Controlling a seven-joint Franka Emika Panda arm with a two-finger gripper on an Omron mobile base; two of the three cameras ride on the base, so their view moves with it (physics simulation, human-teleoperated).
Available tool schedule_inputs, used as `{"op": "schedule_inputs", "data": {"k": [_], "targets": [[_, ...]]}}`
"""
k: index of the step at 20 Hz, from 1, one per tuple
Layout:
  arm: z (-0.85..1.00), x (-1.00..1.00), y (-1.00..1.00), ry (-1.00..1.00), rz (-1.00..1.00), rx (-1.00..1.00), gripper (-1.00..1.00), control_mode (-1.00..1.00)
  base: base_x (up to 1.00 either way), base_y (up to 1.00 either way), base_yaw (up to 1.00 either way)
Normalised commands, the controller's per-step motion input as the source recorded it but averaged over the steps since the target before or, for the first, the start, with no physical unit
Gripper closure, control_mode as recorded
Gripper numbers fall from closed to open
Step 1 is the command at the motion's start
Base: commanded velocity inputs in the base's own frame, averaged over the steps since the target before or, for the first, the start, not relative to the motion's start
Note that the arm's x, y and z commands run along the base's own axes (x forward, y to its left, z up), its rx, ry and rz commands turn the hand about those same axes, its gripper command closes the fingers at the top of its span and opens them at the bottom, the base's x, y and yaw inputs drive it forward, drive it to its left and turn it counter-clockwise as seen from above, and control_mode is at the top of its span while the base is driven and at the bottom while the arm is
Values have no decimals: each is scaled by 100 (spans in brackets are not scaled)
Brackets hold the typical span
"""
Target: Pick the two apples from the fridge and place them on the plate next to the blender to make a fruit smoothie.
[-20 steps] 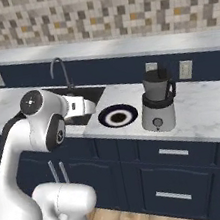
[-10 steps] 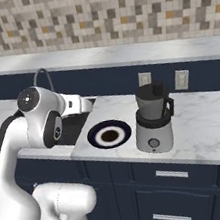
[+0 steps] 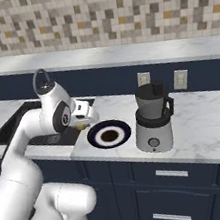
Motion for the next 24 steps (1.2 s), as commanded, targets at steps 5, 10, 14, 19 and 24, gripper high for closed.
{"op": "schedule_inputs", "data": {"k": [5,10,14,19,24], "targets": [[-82,82,-5,23,-7,15,100,-100,0,0,0],[-66,80,0,9,-4,1,100,-100,0,0,0],[-95,72,-6,4,-2,0,100,-100,0,0,0],[-67,74,-20,0,-1,0,-100,-100,0,0,0],[0,9,0,0,0,0,-100,-100,0,0,0]]}}
